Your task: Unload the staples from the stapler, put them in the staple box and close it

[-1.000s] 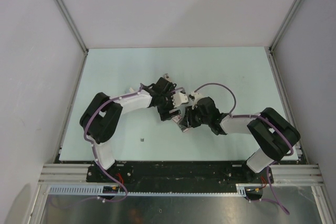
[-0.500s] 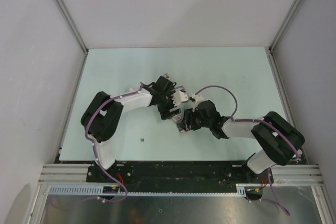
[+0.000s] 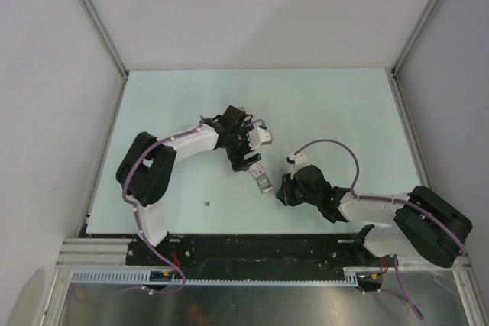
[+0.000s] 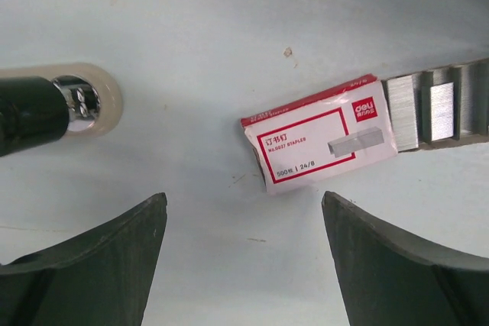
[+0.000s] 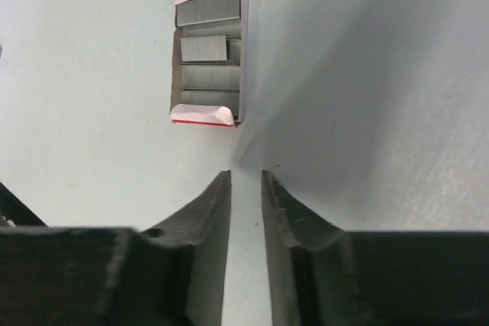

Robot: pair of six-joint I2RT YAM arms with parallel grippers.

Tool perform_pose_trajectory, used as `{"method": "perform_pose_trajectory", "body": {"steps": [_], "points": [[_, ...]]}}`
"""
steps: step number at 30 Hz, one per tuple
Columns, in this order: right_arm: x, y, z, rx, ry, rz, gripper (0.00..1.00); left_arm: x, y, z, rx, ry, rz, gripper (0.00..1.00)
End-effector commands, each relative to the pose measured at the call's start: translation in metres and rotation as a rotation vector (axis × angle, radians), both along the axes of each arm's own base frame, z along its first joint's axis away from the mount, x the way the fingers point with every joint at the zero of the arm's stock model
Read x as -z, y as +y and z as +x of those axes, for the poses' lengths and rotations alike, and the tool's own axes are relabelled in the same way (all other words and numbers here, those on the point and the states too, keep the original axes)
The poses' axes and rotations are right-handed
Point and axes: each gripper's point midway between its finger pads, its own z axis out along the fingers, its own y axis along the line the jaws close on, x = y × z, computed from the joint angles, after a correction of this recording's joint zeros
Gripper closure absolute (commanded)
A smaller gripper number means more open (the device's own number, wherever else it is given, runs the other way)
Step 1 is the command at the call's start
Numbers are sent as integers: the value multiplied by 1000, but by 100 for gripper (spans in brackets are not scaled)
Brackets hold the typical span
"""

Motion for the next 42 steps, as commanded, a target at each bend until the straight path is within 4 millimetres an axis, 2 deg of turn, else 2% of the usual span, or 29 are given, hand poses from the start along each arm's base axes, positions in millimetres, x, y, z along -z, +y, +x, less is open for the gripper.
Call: {"method": "perform_pose_trajectory", "body": {"steps": [1,4,7,12,21,33,42], "points": [[8,-13,-2,77,3,-33,79,-19,-14,3,36,6,-57,13],[13,-10,0,79,9,-34,90,-15,-14,2,47,20,-52,13],[12,-3,3,68,7,-22,92,-11,-13,1,50,30,-45,13],[15,8,6,47,18,-9,94,-5,-10,1,60,32,-23,14],[18,12,13,60,2,-7,95,5,-10,-3,99,54,-2,15],[8,13,27,-16,-103,-53,98,14,-16,-16,218,64,31,17],[-5,15,49,45,-153,-8,99,11,-15,-35,285,99,3,20]]}}
